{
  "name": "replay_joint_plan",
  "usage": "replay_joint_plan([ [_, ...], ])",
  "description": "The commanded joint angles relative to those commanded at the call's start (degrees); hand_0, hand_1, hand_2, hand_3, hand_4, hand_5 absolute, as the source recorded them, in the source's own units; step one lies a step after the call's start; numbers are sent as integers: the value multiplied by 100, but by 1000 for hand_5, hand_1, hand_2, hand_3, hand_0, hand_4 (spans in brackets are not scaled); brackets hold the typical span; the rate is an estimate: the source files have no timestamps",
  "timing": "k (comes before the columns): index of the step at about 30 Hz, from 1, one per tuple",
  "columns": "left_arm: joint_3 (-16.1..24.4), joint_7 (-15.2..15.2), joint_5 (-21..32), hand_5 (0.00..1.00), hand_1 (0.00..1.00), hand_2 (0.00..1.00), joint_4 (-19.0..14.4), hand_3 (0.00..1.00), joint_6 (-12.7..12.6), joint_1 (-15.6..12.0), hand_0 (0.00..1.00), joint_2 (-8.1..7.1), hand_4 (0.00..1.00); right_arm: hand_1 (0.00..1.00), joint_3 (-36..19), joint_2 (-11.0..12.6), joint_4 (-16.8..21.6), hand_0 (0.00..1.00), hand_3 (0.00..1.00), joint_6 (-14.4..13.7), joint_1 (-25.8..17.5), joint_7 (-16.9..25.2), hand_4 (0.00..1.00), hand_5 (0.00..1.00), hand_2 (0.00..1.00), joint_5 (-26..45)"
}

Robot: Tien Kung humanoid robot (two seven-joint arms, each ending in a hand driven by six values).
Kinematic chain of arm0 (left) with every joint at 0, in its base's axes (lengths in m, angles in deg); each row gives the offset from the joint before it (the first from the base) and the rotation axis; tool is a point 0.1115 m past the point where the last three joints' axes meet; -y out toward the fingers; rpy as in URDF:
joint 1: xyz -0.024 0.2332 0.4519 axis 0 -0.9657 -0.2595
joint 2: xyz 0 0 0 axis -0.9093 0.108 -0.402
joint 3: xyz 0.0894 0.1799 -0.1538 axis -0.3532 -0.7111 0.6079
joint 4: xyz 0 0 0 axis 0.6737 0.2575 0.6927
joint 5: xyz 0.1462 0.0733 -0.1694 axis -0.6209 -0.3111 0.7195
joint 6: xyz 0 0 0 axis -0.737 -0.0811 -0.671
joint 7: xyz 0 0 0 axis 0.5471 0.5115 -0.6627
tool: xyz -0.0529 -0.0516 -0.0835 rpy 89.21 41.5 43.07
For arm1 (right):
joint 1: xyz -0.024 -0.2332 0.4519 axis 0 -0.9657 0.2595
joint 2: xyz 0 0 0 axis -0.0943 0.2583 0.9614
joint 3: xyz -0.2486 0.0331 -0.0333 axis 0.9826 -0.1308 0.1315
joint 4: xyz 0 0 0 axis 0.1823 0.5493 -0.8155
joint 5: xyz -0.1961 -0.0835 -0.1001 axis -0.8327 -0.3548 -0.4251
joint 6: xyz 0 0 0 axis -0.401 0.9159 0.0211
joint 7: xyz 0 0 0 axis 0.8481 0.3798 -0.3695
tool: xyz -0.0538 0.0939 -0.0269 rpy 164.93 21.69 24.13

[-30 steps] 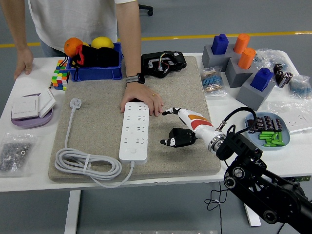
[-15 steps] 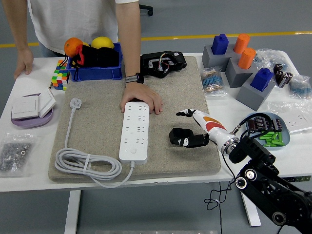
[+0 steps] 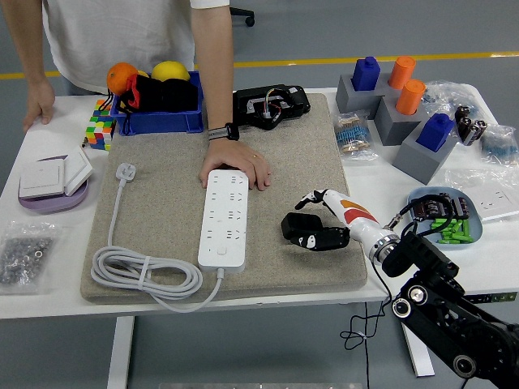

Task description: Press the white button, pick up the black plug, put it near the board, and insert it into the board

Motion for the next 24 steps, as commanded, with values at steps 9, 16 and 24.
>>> replay_joint_plan([
  [9,-14,-5,30,389,630,636,0,691,-6,-2,625,9,556,750,94,-22,-149,745,509,-57,31,49,947,213,742,38],
  [16,2,-5,37,390,630,636,0,692,-12,-4,626,14,556,698,109,-32,-247,707,495,-116,54,109,935,203,693,50],
  [24,0,-9,47,390,630,636,0,692,-16,1,626,13,557,670,87,-15,-170,674,484,-158,59,129,919,189,656,16],
])
